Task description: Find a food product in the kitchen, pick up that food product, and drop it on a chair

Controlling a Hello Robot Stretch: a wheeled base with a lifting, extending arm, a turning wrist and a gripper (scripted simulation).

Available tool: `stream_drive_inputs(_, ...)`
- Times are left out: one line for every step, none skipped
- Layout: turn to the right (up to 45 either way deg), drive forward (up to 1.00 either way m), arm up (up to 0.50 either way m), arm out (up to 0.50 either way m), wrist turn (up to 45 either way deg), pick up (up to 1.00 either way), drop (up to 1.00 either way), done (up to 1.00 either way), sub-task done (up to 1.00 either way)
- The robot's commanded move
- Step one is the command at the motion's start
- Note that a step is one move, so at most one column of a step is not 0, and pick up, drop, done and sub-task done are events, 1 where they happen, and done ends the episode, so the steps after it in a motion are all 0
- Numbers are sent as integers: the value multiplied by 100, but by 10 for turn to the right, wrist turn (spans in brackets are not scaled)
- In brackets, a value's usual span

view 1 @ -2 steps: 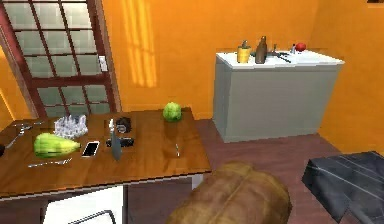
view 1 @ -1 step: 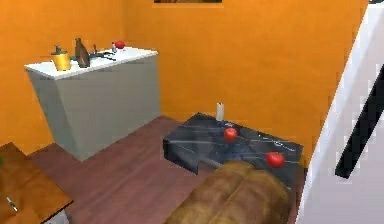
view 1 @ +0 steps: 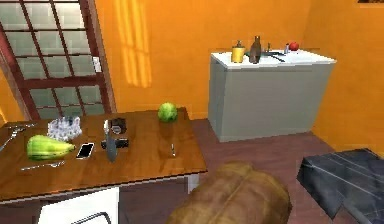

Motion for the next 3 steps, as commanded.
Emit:
stream_drive_inputs(-60,0,0,0,0,0,0,0,0)
stream_drive_inputs(450,0,0,0,0,0,0,0,0)
stream_drive_inputs(120,0,0,0,0,0,0,0,0)
